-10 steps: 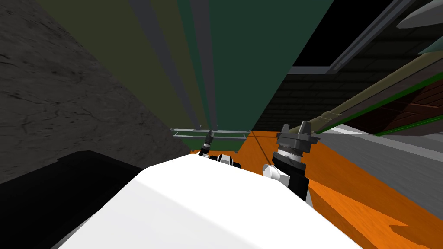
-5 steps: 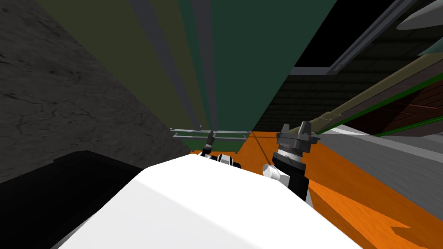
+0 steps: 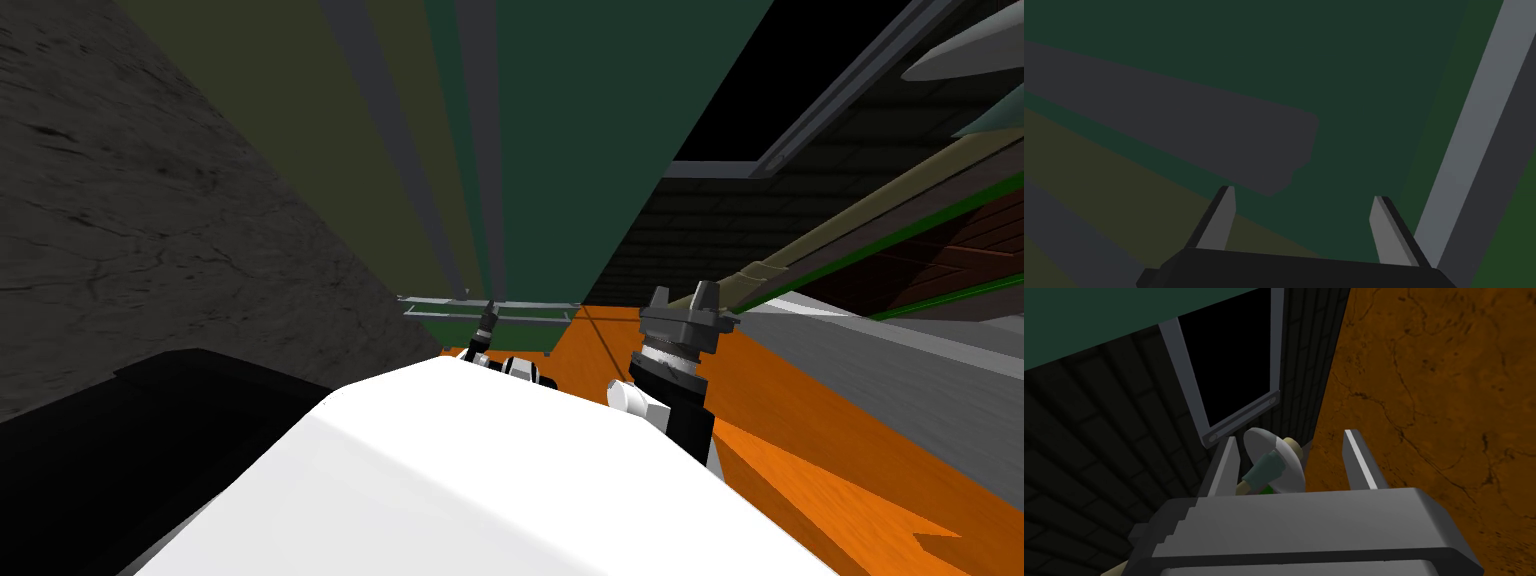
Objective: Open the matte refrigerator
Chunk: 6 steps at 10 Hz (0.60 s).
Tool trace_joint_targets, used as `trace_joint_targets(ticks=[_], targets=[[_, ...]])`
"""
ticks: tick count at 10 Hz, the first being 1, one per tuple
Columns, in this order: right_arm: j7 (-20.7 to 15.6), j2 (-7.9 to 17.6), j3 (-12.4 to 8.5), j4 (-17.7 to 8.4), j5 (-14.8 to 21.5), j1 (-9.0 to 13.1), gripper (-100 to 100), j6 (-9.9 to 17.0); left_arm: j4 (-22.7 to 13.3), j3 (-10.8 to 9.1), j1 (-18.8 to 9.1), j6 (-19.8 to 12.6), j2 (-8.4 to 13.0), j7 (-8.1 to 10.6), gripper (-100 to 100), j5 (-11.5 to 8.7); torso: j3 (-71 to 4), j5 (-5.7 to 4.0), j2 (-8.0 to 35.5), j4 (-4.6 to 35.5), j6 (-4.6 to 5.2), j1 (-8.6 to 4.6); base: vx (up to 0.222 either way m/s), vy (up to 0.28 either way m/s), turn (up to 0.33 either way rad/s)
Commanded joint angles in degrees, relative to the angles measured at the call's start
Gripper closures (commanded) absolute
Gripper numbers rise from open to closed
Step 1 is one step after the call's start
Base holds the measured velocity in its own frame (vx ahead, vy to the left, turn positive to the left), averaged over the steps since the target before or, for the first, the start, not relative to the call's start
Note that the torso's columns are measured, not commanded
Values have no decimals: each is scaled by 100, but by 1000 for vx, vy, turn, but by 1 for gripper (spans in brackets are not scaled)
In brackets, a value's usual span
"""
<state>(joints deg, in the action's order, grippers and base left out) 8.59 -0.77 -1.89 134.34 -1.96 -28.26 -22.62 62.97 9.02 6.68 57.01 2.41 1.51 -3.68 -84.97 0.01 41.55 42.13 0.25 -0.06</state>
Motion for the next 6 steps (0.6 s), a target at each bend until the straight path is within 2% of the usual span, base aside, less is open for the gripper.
trace_joint_targets(ticks=[1,2,3,5,6], targets=[[0,0,0,0,0,0,0,0,-124,44,150,320,9,7,100,13,-9,10,-20,-24,7,2,15,4,-28],[0,0,0,0,0,0,0,0,-53,16,88,284,3,2,100,2,-11,13,-23,-32,8,0,-13,4,12],[0,0,0,0,0,0,0,0,-48,42,74,288,187,49,-100,-20,-4,8,-5,-19,-3,1,-13,12,-24],[0,1,-1,0,0,0,0,0,-24,120,7,163,429,191,-100,-87,38,3,69,14,-23,19,-8,60,-56],[0,1,-1,0,0,0,0,0,0,193,-55,48,542,322,-100,-150,49,4,87,20,-24,21,-23,99,-106]])
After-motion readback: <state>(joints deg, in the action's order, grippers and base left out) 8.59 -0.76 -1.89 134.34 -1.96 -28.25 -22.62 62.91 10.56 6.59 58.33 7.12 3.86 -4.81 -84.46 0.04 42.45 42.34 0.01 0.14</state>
